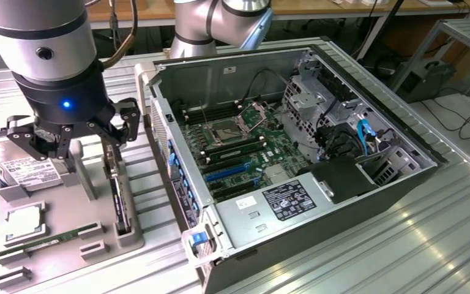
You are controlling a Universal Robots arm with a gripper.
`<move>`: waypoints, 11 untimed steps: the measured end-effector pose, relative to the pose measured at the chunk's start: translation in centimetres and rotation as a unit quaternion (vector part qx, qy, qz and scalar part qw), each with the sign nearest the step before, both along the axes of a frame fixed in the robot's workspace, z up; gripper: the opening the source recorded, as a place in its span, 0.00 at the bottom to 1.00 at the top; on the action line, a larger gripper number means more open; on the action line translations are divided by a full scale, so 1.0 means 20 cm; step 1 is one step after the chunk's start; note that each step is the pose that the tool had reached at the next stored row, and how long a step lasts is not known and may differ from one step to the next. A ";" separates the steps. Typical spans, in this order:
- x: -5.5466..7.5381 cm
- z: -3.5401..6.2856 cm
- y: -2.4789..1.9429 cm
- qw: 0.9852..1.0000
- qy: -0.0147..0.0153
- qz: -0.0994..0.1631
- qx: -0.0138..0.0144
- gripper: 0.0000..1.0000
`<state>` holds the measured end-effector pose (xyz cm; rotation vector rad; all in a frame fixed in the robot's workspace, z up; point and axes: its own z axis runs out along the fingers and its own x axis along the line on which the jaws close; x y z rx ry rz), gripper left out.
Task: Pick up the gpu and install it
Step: 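Pick up the gpu and move the gpu toward the slot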
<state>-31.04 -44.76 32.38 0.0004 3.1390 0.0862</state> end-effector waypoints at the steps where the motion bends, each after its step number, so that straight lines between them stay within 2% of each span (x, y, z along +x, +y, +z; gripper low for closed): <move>1: 0.00 -0.003 -0.002 1.000 0.000 0.000 0.000 0.66; 11: 0.06 -0.021 -0.003 1.000 0.002 0.000 0.000 0.66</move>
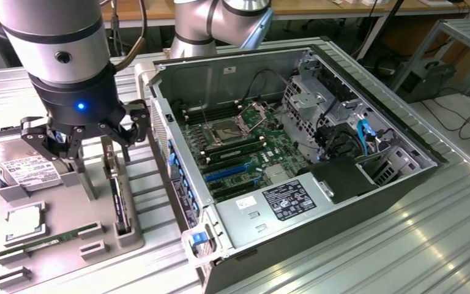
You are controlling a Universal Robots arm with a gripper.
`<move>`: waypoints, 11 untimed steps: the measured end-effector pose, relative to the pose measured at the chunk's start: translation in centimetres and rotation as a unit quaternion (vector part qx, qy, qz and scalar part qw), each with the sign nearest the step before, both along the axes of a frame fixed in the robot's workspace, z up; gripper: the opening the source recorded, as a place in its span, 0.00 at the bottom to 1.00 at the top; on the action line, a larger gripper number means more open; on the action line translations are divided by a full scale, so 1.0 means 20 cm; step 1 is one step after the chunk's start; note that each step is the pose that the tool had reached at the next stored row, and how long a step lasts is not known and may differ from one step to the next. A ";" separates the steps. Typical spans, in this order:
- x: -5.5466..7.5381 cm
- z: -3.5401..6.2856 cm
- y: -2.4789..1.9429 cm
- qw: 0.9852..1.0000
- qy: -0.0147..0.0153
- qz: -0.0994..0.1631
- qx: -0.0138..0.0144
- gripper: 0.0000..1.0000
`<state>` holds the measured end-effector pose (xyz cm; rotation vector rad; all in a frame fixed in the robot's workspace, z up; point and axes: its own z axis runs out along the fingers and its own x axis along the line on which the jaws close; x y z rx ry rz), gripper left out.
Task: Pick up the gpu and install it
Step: 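Pick up the gpu and move the gpu toward the slot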
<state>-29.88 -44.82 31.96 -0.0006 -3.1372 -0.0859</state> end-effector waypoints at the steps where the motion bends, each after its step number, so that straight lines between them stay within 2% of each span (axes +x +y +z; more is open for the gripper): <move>1: 0.00 -0.004 -0.001 1.000 0.000 0.000 0.000 0.66; 11: 0.01 -0.042 -0.018 1.000 0.001 0.000 0.000 0.66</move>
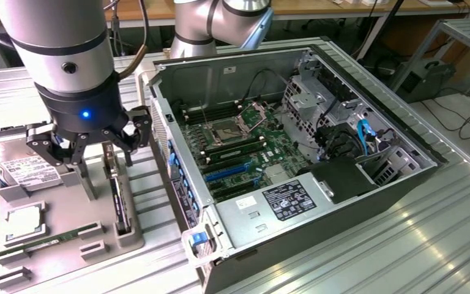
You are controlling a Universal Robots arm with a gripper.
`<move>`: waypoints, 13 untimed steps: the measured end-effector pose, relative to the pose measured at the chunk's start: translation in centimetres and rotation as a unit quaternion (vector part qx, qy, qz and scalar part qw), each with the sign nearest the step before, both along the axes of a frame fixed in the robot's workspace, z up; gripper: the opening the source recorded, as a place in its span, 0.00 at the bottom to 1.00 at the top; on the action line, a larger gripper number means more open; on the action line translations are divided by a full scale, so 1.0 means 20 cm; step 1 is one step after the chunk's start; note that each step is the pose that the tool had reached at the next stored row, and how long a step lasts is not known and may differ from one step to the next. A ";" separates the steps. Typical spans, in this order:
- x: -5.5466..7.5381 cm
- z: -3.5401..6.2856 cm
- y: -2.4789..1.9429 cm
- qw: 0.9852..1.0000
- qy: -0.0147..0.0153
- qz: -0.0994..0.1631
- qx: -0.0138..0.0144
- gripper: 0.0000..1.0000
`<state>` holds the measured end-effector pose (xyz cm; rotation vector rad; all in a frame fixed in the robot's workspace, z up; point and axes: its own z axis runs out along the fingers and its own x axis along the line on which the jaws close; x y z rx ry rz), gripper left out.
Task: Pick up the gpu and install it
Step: 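Pick up the gpu and move the gpu toward the slot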
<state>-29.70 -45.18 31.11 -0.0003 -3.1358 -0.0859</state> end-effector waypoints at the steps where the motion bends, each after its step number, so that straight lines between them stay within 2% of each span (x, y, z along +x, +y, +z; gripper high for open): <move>1: 0.00 -0.003 0.000 1.000 0.000 0.000 0.000 0.66; 13: 0.00 -0.036 0.000 1.000 0.000 0.000 0.000 0.66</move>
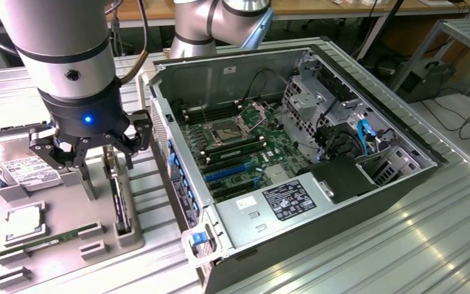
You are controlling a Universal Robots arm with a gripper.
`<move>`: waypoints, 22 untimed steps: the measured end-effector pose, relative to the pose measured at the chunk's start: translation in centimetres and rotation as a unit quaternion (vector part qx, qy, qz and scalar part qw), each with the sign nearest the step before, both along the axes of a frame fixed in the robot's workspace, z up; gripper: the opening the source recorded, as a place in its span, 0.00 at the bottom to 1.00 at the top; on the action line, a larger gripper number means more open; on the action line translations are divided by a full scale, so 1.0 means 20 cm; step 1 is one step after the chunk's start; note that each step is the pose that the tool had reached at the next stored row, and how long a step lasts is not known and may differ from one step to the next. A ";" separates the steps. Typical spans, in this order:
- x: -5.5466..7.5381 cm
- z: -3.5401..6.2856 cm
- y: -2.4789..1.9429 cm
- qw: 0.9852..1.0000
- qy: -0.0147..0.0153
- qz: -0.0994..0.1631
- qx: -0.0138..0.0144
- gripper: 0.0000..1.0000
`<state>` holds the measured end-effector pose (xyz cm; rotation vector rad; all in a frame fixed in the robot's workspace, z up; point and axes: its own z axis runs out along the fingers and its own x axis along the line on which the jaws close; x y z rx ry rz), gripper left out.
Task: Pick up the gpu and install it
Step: 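Pick up the gpu and move the gpu toward the slot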
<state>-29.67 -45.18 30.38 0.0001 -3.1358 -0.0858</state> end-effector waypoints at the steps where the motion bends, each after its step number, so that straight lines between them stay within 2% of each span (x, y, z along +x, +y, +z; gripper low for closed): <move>1: 0.00 -0.003 0.000 1.000 0.000 0.000 0.000 0.66; 13: 0.01 -0.046 0.000 1.000 0.000 0.000 0.000 0.66; 22: 0.01 -0.090 -0.001 1.000 0.000 0.000 -0.001 0.66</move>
